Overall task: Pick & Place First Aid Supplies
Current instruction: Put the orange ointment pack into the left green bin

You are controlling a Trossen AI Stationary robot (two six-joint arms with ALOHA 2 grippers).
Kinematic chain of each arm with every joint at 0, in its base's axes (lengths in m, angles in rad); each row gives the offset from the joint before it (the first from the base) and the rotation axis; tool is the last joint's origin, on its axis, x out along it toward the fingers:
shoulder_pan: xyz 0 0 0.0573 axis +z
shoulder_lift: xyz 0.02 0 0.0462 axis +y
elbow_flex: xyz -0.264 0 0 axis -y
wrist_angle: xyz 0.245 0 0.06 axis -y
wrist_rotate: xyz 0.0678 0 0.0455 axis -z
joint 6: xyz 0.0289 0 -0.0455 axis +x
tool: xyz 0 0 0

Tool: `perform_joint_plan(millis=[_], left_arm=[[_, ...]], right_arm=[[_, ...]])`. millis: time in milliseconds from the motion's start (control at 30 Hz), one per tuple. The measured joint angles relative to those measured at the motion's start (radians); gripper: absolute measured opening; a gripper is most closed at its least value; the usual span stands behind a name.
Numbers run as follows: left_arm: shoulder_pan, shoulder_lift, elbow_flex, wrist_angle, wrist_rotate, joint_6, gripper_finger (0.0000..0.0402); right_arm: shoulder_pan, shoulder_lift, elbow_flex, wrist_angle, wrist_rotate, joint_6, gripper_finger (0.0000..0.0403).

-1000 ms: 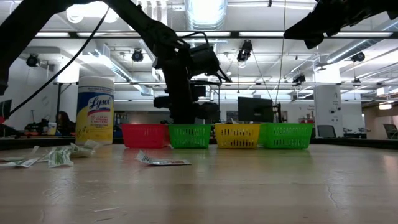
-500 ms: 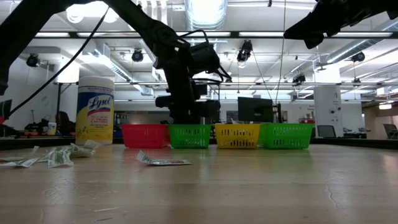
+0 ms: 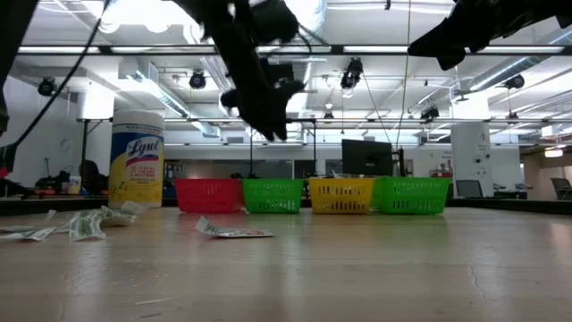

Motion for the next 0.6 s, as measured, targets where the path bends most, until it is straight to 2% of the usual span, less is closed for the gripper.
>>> perform_joint_plan(millis=[333,600], left_arm=[[-0.171,-0.196,0.0,-0.038,0.141,0.14,0.0174],[-0.345,-0.23,0.0,-0.073,0.224,0.175,0.0174]], right_arm=[[0.0,0.0,0.0,0.0,0.0,0.0,0.0052],[0.0,0.0,0.0,0.0,0.0,-0.002,0.0052]])
